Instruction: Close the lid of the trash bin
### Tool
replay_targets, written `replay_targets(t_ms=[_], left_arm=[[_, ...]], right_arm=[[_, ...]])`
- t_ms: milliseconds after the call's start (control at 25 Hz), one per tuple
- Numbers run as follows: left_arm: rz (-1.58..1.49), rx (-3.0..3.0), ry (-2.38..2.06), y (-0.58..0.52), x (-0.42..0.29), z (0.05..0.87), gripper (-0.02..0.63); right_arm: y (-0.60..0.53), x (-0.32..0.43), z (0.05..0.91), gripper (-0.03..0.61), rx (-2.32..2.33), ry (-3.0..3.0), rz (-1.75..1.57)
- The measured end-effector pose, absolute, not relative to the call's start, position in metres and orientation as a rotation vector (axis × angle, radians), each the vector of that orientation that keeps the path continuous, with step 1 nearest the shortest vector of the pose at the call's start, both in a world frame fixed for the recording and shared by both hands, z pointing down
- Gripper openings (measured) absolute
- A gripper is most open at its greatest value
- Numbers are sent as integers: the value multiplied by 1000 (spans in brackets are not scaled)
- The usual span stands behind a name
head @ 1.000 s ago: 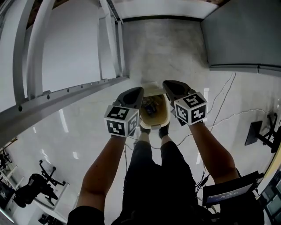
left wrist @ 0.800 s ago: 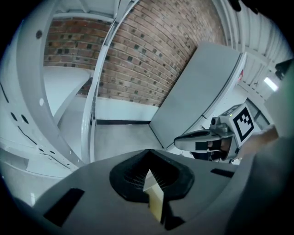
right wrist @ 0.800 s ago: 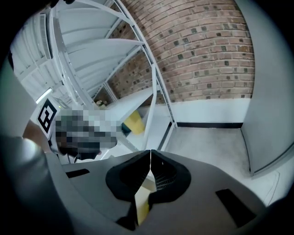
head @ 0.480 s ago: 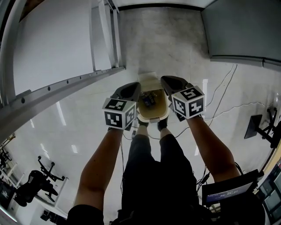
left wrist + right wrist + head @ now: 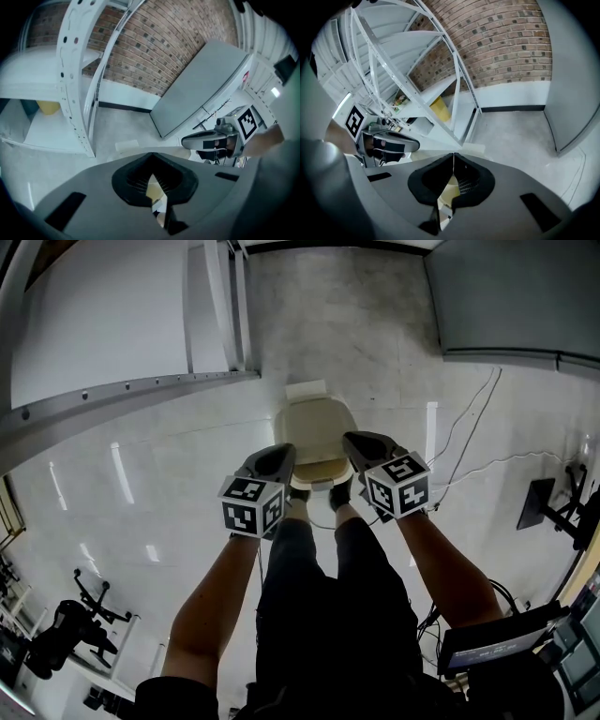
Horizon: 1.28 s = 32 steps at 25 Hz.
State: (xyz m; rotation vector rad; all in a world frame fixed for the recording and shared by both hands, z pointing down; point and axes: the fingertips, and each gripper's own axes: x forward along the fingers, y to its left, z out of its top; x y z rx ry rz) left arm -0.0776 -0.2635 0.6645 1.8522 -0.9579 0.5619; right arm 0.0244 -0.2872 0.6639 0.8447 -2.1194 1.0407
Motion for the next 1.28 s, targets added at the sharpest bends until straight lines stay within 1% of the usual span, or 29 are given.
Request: replay_targets(t_ms=[200, 520, 800, 1280], left_arm=[[615, 1813, -915, -211, -67, 692, -12], [701, 1763, -848, -153, -51, 762, -12], [745, 1732, -831, -139, -49, 808, -12], [777, 1688, -842, -132, -46, 834, -12]], right_arm=[[-232, 35, 690, 9, 805, -2059, 1088], [-174, 48, 762, 9, 743, -1968, 1145], [-159, 51, 809, 9, 720, -1930, 1133], [-150, 55, 835, 9, 695, -1904, 1116]])
